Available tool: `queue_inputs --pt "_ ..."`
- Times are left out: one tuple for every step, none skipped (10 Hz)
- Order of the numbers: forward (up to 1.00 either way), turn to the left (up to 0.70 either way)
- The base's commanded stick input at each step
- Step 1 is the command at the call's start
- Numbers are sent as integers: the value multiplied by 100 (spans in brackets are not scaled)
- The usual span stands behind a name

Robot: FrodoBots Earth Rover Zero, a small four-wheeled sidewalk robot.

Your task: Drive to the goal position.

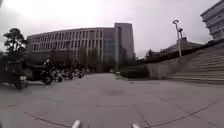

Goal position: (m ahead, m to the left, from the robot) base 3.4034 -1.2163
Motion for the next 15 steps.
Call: queue_inputs --pt "70 0" --pt "70 -1" --pt "70 -2" --pt "70 -3" --pt "70 -6" --pt "70 -5" --pt "70 -2" --pt "70 0" --pt "70 0" --pt "70 0" --pt "70 0" --pt "70 0" --pt "70 0" --pt "70 0" --pt "70 0"
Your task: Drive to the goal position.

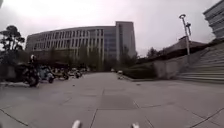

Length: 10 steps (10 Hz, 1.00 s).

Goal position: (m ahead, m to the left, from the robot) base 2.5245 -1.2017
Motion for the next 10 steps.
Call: queue_inputs --pt "70 0" --pt "70 0" --pt "70 0" --pt "70 0" --pt "70 0" --pt "70 0" --pt "70 0" --pt "70 0" --pt "70 0" --pt "70 0"
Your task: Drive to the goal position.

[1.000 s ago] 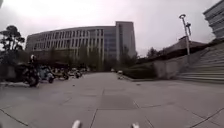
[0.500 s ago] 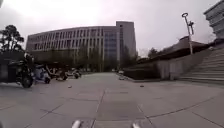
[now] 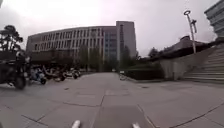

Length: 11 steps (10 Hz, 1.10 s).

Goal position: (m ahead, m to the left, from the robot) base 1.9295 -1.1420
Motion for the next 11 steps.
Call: queue_inputs --pt "70 0" --pt "70 0" --pt "70 0" --pt "70 0" --pt "70 0" --pt "70 0" --pt "70 0" --pt "70 0" --pt "70 0" --pt "70 0" --pt "70 0"
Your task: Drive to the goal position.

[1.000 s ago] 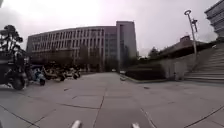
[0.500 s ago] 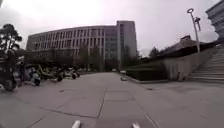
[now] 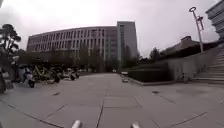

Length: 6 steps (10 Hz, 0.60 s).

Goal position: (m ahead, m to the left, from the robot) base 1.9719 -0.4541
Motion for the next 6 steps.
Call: queue_inputs --pt "70 0" --pt "70 0" --pt "70 0" --pt "70 0" --pt "70 0" --pt "70 0"
